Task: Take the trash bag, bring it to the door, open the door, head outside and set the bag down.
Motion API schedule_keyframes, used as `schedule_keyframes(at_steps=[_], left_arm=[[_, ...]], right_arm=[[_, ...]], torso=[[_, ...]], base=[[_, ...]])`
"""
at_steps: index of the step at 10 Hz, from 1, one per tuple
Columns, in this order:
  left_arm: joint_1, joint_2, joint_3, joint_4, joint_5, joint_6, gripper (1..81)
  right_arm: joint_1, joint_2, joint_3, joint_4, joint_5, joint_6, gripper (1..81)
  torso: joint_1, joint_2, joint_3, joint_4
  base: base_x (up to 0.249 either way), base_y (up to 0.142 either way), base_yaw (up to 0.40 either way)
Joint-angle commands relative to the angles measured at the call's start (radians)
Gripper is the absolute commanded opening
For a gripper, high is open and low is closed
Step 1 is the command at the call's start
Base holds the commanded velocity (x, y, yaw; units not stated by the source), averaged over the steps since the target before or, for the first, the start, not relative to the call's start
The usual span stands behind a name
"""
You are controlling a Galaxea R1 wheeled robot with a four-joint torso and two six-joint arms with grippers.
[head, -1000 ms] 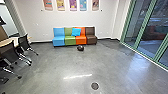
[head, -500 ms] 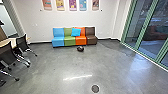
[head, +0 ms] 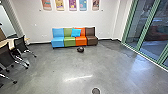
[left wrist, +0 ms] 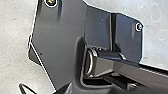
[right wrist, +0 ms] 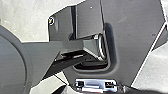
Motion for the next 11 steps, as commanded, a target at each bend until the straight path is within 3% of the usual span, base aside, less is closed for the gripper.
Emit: schedule_keyframes(at_steps=[1,4,11], left_arm=[[-0.027,-0.014,0.008,-0.003,0.064,0.007,81.1],[-0.027,-0.011,0.008,-0.003,0.064,0.007,81.1],[-0.027,-0.011,0.008,-0.003,0.064,0.006,81.1]], right_arm=[[0.024,-0.006,0.019,-0.004,-0.054,-0.003,81.1],[0.024,-0.006,0.018,-0.004,-0.054,-0.003,81.1],[0.031,-0.004,0.015,-0.002,-0.054,-0.003,81.1]], torso=[[0.000,0.000,0.000,0.000],[0.000,0.000,0.000,0.000],[0.001,0.000,0.000,0.000]], base=[[0.142,0.070,0.000],[0.143,0.067,0.000],[0.155,0.000,0.000]])
